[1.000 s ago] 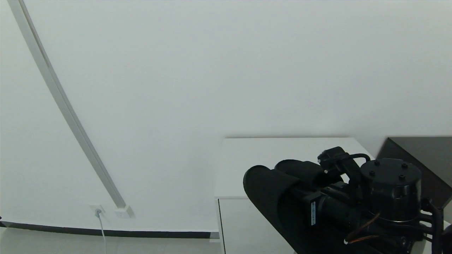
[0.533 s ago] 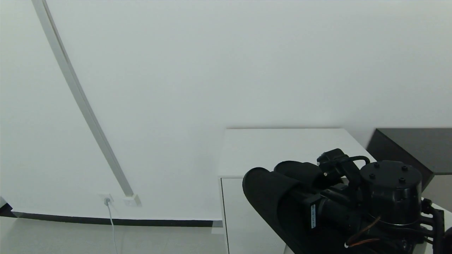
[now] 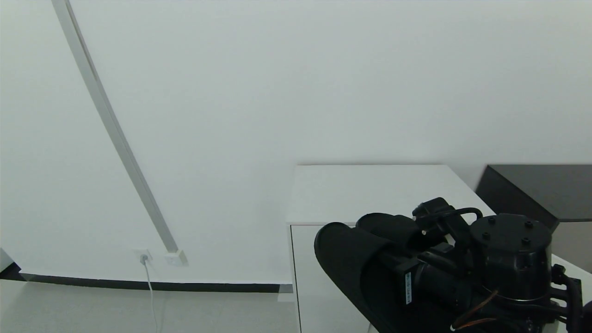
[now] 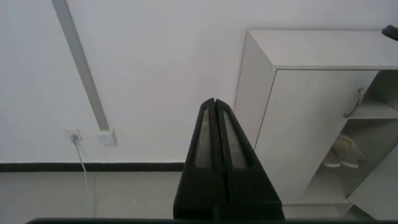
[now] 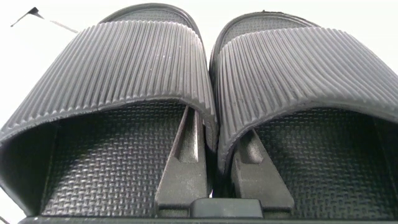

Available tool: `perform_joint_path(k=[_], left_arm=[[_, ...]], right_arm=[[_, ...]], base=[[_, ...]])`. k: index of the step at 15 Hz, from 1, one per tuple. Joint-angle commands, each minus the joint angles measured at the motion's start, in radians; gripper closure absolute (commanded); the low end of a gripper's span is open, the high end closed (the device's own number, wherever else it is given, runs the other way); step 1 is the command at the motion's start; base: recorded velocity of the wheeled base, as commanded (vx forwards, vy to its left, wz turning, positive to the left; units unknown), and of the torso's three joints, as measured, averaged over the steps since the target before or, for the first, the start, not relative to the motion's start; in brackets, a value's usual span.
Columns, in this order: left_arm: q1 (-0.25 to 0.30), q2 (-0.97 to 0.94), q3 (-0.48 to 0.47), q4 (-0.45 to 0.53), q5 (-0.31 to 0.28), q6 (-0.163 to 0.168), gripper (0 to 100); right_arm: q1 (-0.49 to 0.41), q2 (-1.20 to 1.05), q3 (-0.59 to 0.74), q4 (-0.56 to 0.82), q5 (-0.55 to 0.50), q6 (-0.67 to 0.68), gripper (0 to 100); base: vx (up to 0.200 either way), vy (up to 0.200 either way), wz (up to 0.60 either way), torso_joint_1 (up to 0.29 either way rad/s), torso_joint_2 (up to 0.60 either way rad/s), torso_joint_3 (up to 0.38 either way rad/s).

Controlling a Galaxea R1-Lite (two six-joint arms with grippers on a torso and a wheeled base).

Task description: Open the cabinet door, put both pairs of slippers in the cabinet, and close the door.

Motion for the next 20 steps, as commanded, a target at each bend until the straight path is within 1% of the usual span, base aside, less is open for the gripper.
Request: perform_joint_path(k=[1,2,20], left_arm=[[0.001,0.001,0.0,0.0,0.0,0.0,100],[0.001,0.001,0.0,0.0,0.0,0.0,100],[0.001,0.001,0.0,0.0,0.0,0.0,100]], right_arm=[[0.002,0.006,0.0,0.0,0.0,0.0,100],[0.003,0.006,0.0,0.0,0.0,0.0,100],[-0.001,0.027,0.003,-0.002,-0.003,0.002,100]], base=[[0.0,0.0,0.0,0.0,0.0,0.0],[0.0,0.0,0.0,0.0,0.0,0.0],[0.0,-0.2,0.0,0.004,0.0,0.004]])
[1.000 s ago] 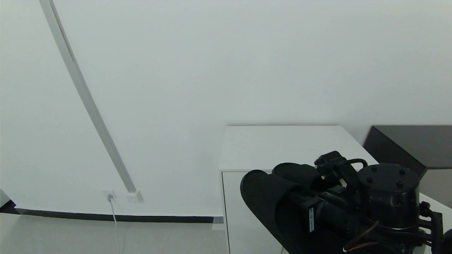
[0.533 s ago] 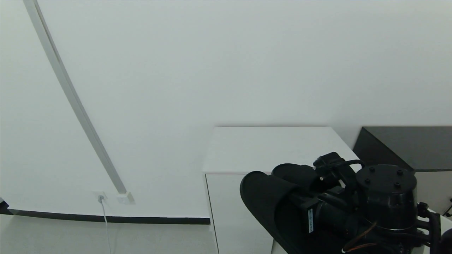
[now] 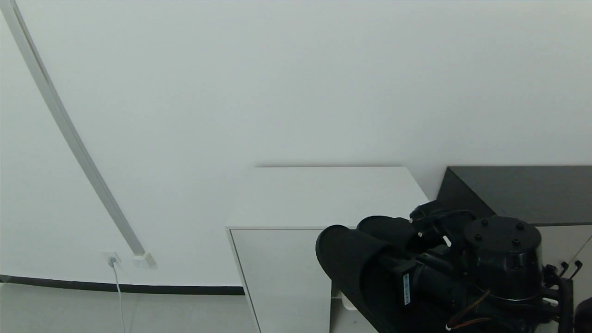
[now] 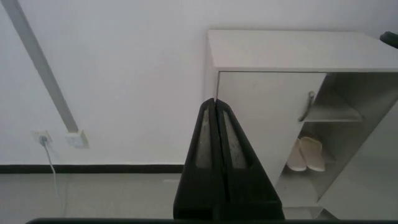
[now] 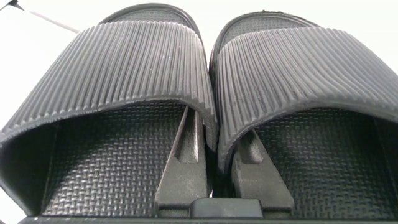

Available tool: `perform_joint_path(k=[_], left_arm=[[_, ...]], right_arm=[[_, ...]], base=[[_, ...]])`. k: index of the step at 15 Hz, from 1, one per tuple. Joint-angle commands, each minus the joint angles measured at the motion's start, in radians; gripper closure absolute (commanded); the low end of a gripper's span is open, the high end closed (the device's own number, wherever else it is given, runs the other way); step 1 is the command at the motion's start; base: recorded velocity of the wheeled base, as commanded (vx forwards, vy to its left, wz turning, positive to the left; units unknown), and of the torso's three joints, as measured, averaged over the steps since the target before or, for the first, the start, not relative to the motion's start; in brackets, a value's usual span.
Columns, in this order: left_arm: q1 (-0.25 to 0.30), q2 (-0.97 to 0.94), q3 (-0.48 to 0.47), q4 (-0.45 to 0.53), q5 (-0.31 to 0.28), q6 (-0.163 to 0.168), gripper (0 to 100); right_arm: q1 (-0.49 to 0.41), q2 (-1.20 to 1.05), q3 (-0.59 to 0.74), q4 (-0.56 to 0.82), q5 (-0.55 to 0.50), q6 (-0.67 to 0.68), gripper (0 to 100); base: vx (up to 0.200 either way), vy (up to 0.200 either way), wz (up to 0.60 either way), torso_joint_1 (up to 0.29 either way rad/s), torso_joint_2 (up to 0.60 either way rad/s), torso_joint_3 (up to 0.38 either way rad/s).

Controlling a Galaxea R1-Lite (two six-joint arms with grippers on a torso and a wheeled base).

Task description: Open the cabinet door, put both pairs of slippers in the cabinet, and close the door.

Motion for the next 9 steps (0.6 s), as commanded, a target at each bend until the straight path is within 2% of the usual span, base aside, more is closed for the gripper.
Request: perform_joint_path(k=[1,4,9], left_arm=[[0.001,0.001,0.0,0.0,0.001,0.0,100],[0.001,0.001,0.0,0.0,0.001,0.0,100],[-0.001,0.001,0.0,0.0,0.001,-0.002,100]], right_arm=[[0.0,0.012,0.002,0.0,-0.001,-0.001,100],[0.001,0.015,0.005,0.0,-0.006,-0.001,100],[0.001,0.016,0.008,0.0,-0.006,-0.003,100]], base=[[0.0,-0.2,0.0,-0.002,0.01,0.002],[0.0,-0.2,0.0,0.002,0.01,0.001],[0.0,0.0,0.0,0.0,0.0,0.0]])
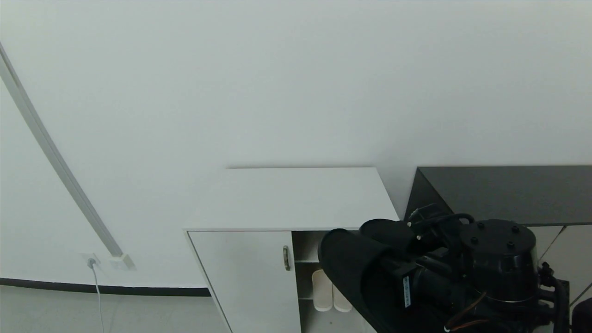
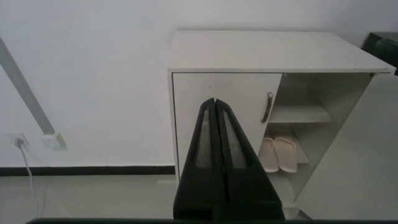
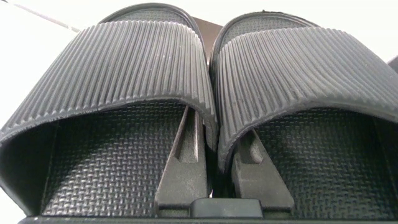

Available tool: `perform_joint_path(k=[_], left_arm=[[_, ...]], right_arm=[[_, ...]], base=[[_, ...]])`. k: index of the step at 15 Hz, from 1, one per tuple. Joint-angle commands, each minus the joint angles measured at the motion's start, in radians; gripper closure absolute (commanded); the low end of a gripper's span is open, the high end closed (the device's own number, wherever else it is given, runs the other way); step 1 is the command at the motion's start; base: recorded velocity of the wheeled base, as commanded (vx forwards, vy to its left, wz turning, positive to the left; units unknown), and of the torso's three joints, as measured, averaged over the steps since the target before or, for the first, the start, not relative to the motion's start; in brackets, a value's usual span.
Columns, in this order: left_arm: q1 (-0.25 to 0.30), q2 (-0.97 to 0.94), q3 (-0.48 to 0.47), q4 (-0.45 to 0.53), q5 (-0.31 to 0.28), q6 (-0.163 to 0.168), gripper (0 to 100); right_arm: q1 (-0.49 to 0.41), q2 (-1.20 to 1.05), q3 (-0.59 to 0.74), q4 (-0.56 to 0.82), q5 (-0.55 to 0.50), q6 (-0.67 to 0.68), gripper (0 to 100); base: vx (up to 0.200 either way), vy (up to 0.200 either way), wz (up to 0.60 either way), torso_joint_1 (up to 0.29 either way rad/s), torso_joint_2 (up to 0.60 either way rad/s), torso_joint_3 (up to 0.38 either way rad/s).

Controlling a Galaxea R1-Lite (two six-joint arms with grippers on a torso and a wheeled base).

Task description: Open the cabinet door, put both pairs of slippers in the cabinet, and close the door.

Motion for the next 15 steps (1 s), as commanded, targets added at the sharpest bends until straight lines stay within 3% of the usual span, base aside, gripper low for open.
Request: perform_joint_path(k=[1,15], left_arm=[[-0.001,0.001,0.0,0.0,0.001,-0.001,100],[-0.002,0.001,0.0,0.0,0.001,-0.002,100]], right_arm=[[0.0,0.006,0.0,-0.001,0.0,0.0,100],[0.003,0.006,0.015,-0.035,0.002,-0.006,100]], base=[[0.0,0.0,0.0,0.0,0.0,0.0],[0.0,0.0,0.0,0.0,0.0,0.0]])
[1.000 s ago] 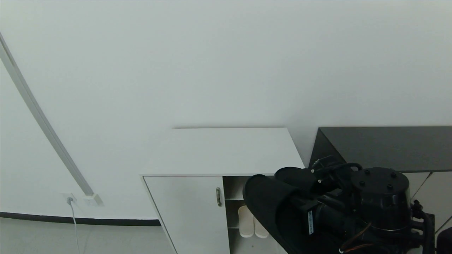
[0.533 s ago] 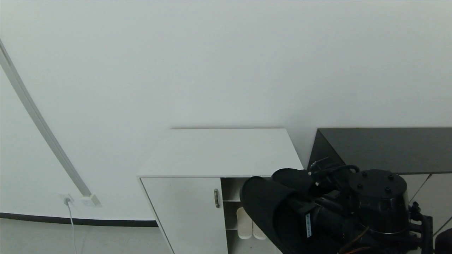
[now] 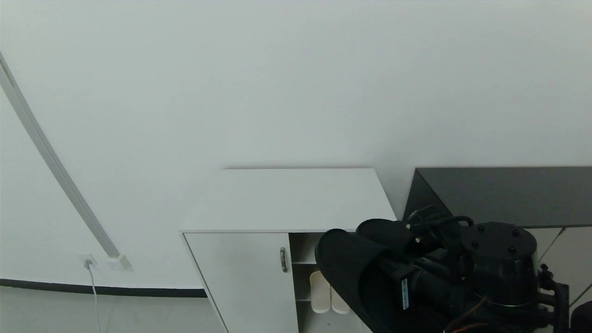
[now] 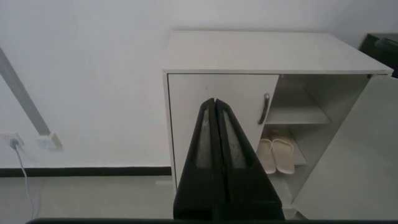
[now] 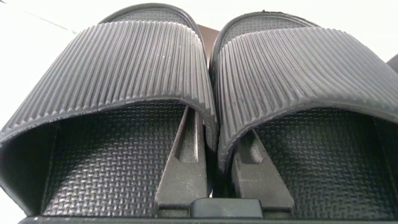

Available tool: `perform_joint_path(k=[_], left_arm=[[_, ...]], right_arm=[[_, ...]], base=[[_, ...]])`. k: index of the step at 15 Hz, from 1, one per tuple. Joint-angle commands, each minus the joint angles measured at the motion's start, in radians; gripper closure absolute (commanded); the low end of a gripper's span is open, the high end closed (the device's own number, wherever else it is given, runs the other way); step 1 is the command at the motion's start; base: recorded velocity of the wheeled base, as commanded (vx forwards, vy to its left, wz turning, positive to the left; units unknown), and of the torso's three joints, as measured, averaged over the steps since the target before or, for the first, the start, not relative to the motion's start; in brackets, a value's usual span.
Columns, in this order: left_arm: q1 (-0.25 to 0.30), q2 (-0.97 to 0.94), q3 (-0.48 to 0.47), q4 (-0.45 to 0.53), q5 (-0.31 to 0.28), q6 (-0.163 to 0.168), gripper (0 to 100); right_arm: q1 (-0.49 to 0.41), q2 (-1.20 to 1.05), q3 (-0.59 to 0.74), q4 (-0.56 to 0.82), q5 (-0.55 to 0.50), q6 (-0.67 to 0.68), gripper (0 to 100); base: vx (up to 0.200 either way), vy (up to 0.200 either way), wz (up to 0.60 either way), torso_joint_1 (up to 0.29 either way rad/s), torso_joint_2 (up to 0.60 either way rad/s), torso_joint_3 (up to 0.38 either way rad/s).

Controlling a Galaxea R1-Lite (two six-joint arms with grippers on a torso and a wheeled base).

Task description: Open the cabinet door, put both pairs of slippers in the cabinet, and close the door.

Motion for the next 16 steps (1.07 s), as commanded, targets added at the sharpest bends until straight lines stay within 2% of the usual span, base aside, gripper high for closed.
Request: perform_joint_path(k=[1,4,16], left_arm=[[0.001,0.001,0.0,0.0,0.0,0.0,100],[0.001,0.001,0.0,0.0,0.0,0.0,100],[0.001,0.001,0.0,0.0,0.003,-0.003,100]], right_arm=[[0.0,0.001,0.002,0.0,0.0,-0.006,100],[0.004,0.003,0.006,-0.001,0.0,-0.006,100],[0.01,0.015,0.02,-0.037,-0.001,-0.006,100]], base=[[0.0,0.0,0.0,0.0,0.0,0.0],[0.0,0.0,0.0,-0.06,0.12,0.067],[0.0,0.0,0.0,-0.154,0.36,0.194]])
